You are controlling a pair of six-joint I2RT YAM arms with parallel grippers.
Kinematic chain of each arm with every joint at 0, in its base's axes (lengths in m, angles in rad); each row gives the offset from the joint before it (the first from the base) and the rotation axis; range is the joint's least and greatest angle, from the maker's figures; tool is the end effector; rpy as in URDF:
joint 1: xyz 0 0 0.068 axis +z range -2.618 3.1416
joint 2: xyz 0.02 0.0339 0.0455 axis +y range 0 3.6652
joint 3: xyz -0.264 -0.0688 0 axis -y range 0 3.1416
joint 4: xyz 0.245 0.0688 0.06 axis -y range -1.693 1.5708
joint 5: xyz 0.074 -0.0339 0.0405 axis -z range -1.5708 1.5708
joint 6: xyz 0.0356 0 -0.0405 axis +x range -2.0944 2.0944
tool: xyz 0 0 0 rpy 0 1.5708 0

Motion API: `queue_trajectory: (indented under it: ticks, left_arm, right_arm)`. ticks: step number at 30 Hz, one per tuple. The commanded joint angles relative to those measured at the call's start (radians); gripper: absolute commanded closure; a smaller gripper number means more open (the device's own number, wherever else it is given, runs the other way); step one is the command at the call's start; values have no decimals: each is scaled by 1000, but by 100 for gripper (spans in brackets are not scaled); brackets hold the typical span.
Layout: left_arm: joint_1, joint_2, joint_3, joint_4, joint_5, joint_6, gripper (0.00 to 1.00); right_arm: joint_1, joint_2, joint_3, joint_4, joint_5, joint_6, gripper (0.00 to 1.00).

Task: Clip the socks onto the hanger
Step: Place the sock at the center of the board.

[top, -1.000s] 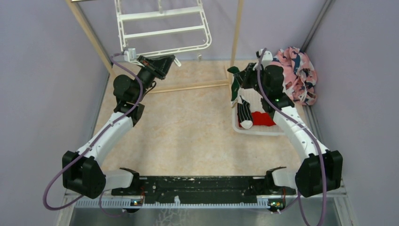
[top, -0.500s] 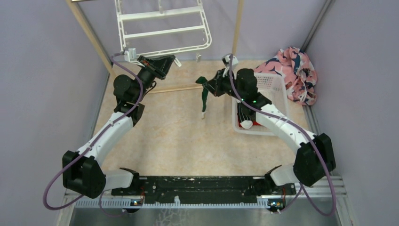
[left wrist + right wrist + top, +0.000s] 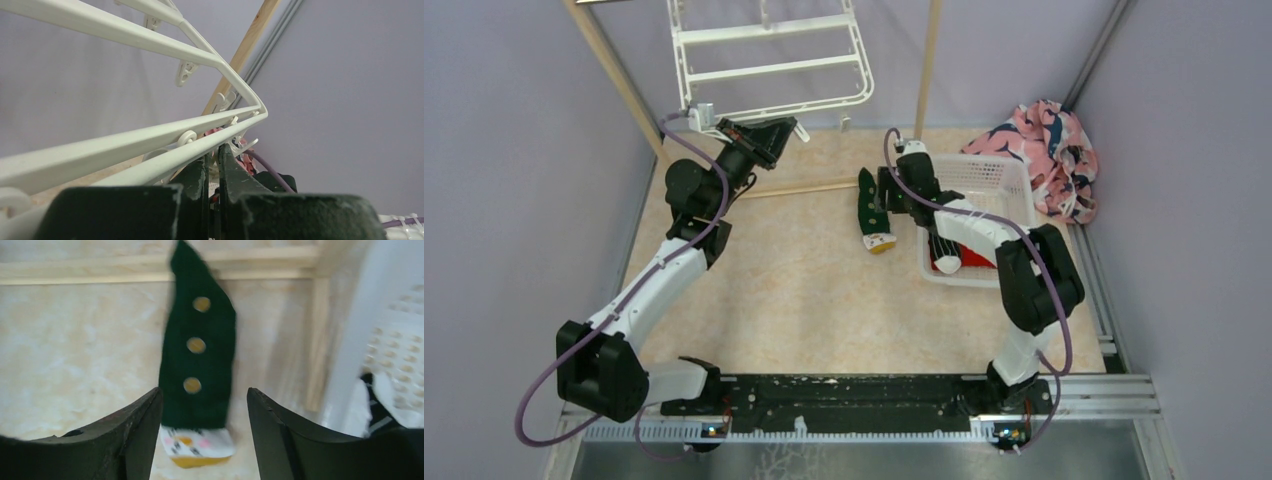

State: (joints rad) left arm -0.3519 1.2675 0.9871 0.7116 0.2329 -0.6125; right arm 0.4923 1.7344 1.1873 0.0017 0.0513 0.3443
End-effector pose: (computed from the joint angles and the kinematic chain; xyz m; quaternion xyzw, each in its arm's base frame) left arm 0.2712 -0.1083 0.4007 0.0274 0.5440 -0.4434 0.7119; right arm 0.3508 0.1861 0.2409 -0.0519 0.8697 0.1788 0.4572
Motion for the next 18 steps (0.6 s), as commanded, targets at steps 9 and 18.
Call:
queue_trajectory:
  ticks: [9, 18]
  left_arm:
    - [-5, -16, 10, 26, -7, 10, 100]
    - [-5, -21, 8, 24, -4, 8, 100]
  right_arm:
    - [59, -115, 2, -64, 205, -61, 37]
    - [96, 19, 9, -92, 104, -48, 37]
